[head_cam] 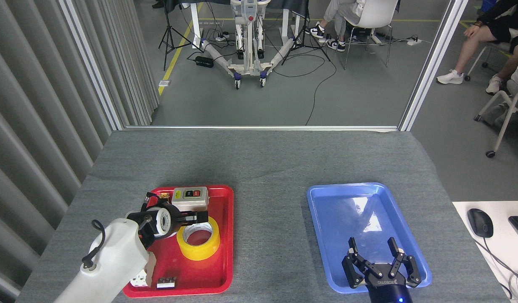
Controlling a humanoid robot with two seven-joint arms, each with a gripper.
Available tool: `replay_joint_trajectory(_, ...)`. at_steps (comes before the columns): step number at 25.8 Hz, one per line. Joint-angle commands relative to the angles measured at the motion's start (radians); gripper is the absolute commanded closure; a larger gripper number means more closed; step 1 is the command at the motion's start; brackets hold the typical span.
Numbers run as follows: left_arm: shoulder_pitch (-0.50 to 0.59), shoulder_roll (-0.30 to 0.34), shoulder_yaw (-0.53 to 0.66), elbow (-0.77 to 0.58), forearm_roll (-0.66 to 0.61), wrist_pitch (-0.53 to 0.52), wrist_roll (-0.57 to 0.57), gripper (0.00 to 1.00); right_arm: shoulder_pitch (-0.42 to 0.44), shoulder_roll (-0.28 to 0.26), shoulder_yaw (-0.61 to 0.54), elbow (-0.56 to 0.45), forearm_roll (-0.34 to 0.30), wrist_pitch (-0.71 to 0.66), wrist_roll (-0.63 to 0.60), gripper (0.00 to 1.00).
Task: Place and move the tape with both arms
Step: 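Lower the left gripper onto the tape roll's rim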
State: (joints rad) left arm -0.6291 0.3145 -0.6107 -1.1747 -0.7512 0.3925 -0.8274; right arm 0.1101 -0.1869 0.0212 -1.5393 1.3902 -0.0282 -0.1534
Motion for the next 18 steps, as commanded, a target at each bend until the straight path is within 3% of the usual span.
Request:
replay_joint_trajectory(1, -0.055, 0.006, -0.035, 0.090, 0.052, 0.000, 0.001, 0.00, -0.001, 0.000, 0.000, 0.001, 0.000, -0.001, 0.000, 0.00)
replay_joint_trajectory(9, -0.089, 0.005, -0.029, 0.170, 0.072, 0.028, -0.015, 0.00, 0.000, -0.002, -0.003, 0.001, 0.001, 0.001, 0.000, 0.00)
replay_joint_trajectory(15, -0.089, 0.003, -0.020, 0.161, 0.072, 0.035, -0.250, 0.00, 0.000, 0.003, -0.017, 0.001, 0.001, 0.027, 0.000, 0.00)
replay_joint_trajectory(18, -0.087, 0.000, -0.018, 0.149, 0.073, 0.035, -0.266, 0.00, -0.001, 0.001, -0.017, 0.001, 0.003, 0.047, 0.000, 0.00)
